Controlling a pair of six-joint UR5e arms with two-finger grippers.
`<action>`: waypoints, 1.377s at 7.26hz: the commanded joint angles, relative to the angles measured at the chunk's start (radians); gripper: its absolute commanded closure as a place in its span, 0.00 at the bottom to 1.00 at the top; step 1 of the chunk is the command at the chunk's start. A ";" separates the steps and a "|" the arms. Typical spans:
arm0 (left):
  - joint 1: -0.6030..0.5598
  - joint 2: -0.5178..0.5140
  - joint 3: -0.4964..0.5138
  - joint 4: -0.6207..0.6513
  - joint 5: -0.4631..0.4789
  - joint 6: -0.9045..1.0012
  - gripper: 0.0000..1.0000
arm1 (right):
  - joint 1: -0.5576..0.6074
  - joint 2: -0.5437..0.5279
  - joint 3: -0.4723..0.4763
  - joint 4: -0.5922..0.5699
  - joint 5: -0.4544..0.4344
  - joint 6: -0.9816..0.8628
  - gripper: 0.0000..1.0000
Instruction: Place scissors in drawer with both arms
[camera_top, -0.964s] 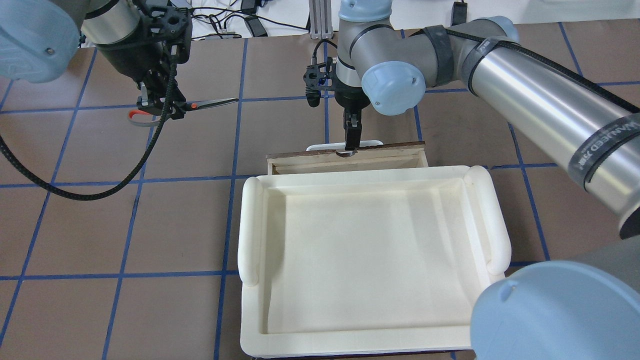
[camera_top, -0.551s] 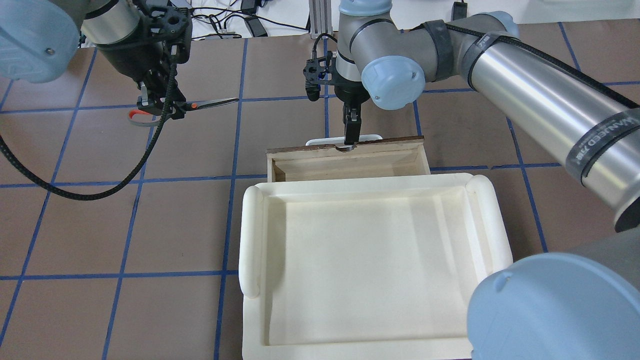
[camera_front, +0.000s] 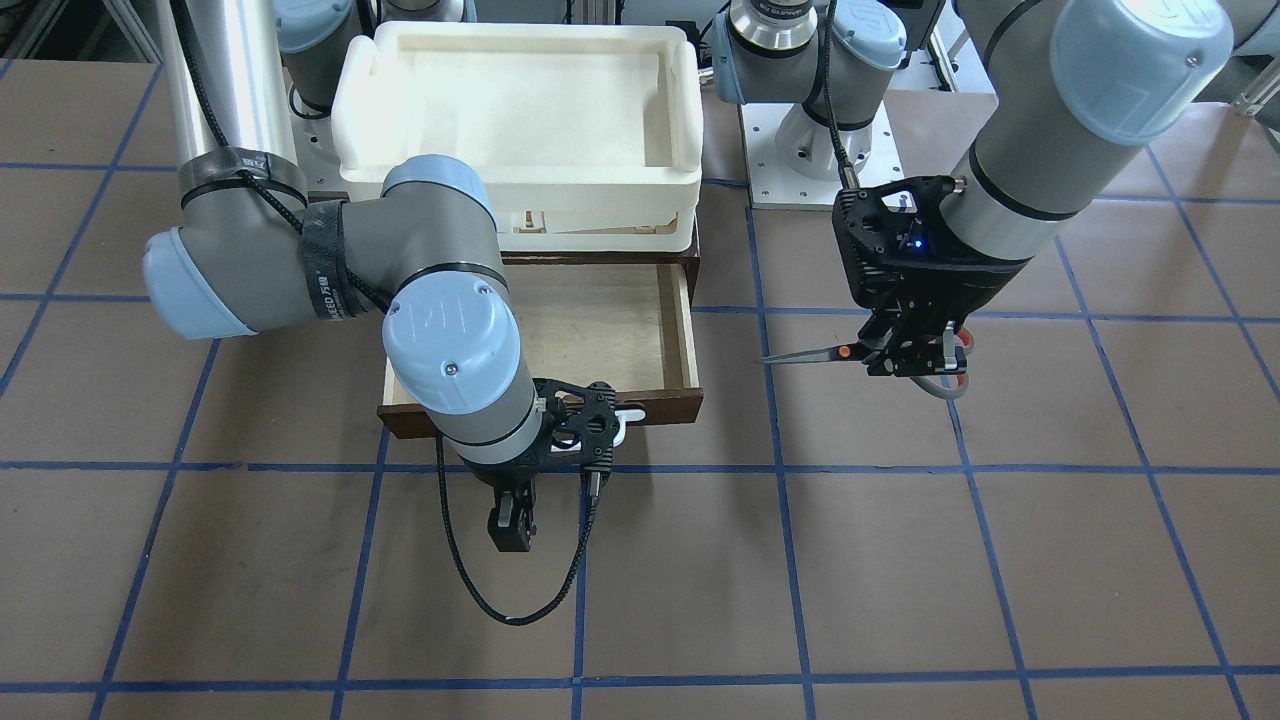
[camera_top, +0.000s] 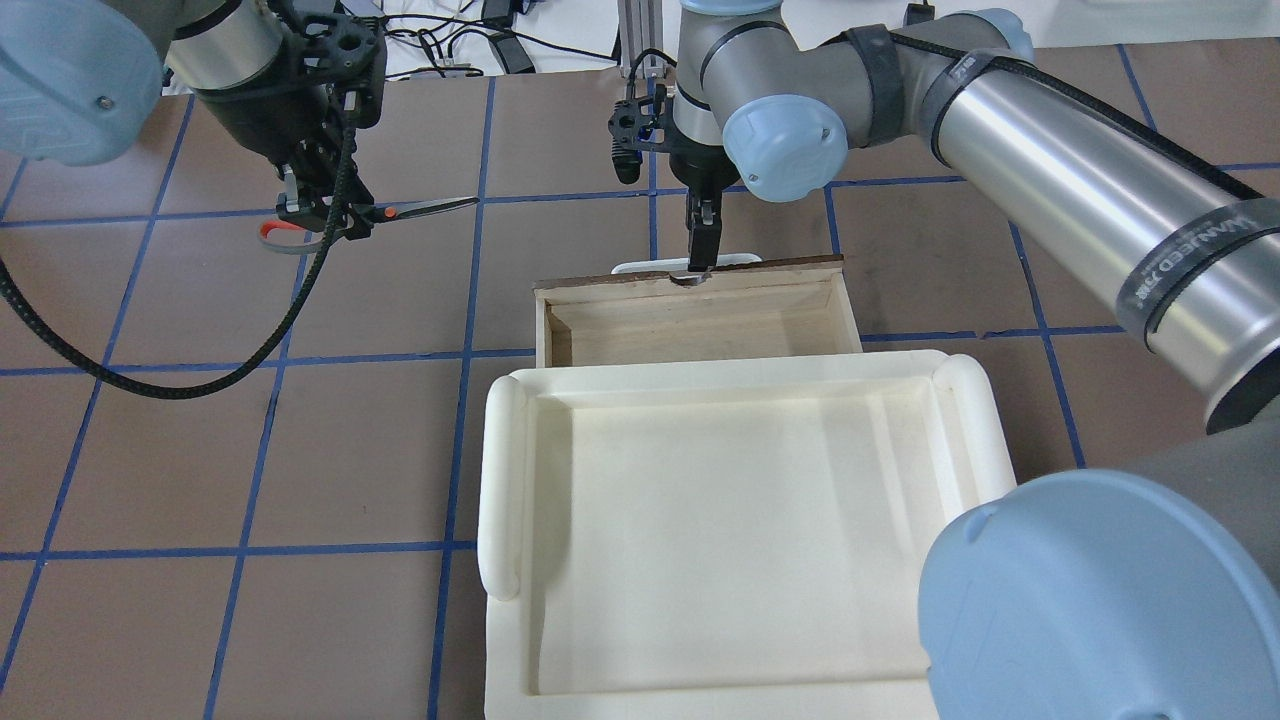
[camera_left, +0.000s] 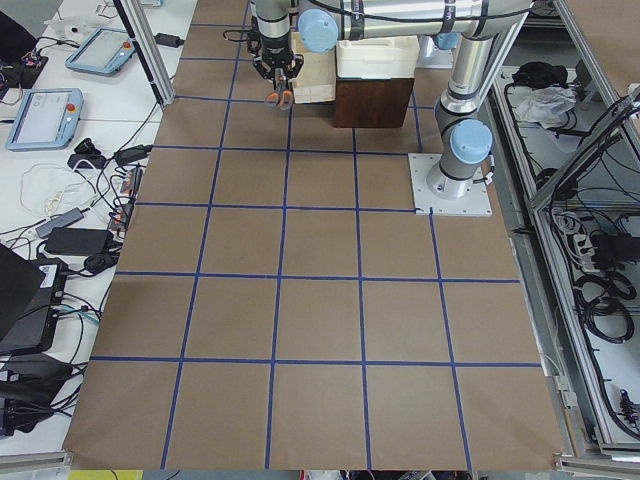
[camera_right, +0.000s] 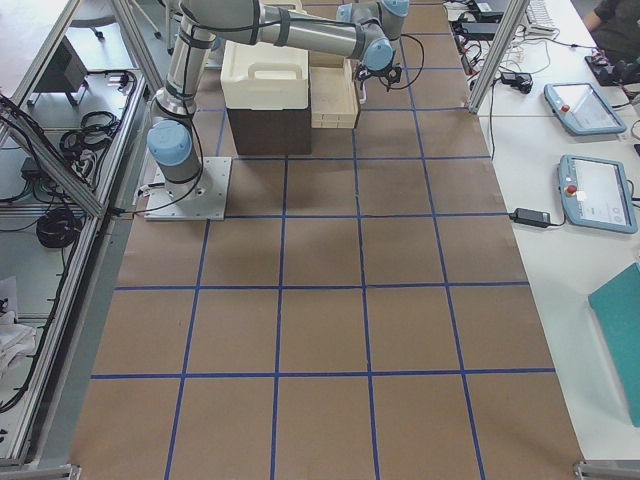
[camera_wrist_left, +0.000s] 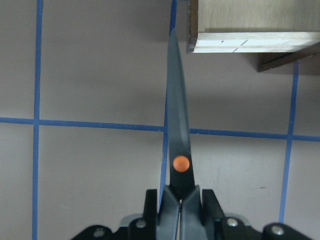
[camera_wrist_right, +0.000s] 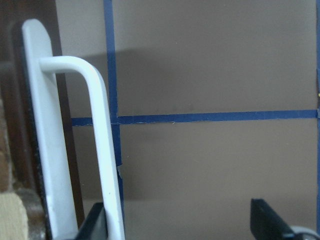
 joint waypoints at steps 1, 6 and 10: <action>0.001 0.000 0.000 0.000 -0.002 -0.001 0.99 | -0.002 0.010 -0.027 -0.001 0.001 0.002 0.00; -0.003 0.000 0.000 -0.005 -0.009 0.001 0.99 | -0.021 0.010 -0.029 -0.001 0.000 0.001 0.00; -0.161 -0.010 0.006 0.005 -0.014 -0.132 0.99 | -0.069 -0.077 -0.064 0.006 -0.005 0.092 0.00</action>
